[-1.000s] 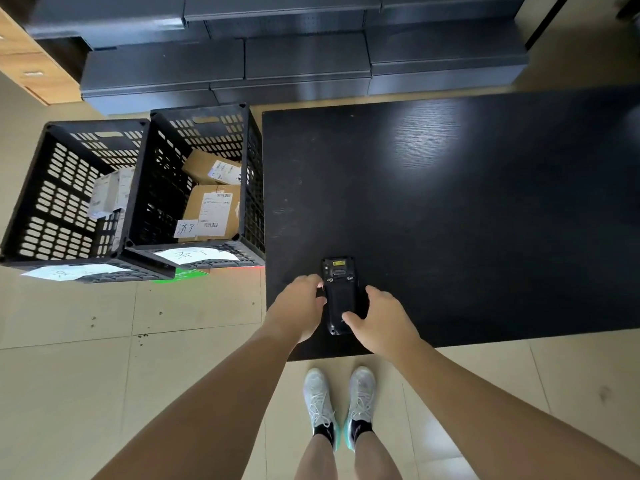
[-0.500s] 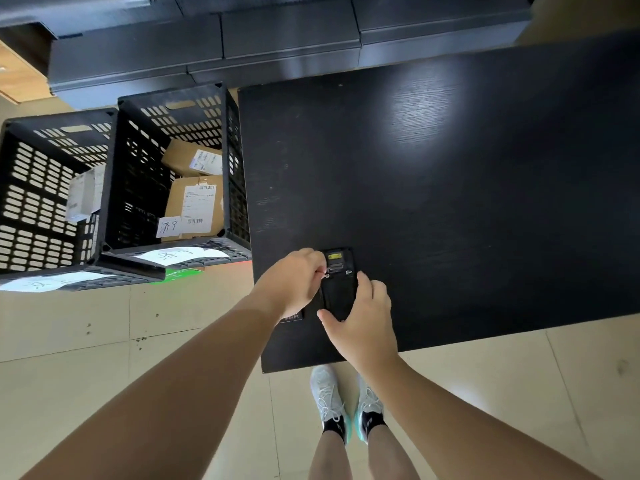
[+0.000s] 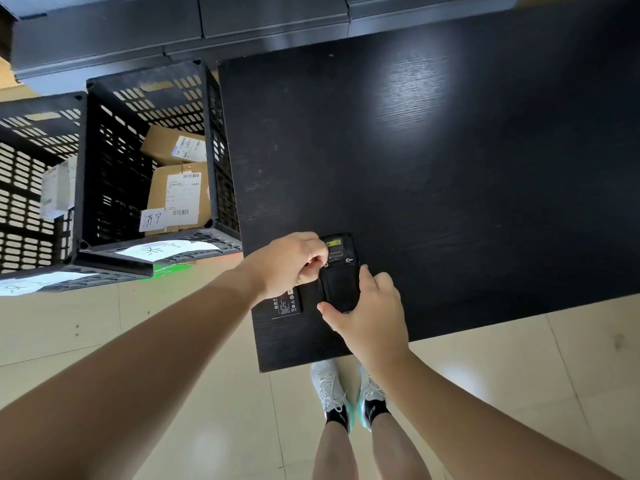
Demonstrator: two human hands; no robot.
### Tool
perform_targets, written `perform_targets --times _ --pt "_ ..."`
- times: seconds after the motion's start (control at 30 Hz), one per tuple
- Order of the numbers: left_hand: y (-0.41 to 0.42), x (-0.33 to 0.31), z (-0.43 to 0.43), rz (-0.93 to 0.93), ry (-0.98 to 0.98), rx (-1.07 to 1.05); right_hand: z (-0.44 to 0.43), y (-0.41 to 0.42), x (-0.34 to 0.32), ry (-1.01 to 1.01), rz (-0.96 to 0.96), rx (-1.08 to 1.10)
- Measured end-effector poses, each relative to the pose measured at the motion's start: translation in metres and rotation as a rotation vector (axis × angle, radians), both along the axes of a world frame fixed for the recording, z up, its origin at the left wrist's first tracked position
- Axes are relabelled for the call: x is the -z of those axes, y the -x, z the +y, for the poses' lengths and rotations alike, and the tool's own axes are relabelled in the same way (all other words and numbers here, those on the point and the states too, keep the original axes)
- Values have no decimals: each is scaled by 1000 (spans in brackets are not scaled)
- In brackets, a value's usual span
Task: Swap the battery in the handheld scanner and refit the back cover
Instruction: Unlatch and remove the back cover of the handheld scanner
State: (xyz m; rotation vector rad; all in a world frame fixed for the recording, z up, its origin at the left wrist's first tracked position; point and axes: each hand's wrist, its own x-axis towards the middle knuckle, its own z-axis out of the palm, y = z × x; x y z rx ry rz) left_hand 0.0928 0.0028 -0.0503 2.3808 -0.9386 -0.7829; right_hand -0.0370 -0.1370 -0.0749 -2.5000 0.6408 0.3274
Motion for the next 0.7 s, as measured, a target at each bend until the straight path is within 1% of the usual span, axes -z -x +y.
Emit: perform_targets --times 0.23,0.43,0.7 --pt "-6 13 4 -71 43 72 0 -1 0 29 27 -46" --pt "-9 19 6 -66 46 99 2 1 1 86 20 -68" --pt "-9 21 7 -90 108 113 2 1 2 116 18 -103"
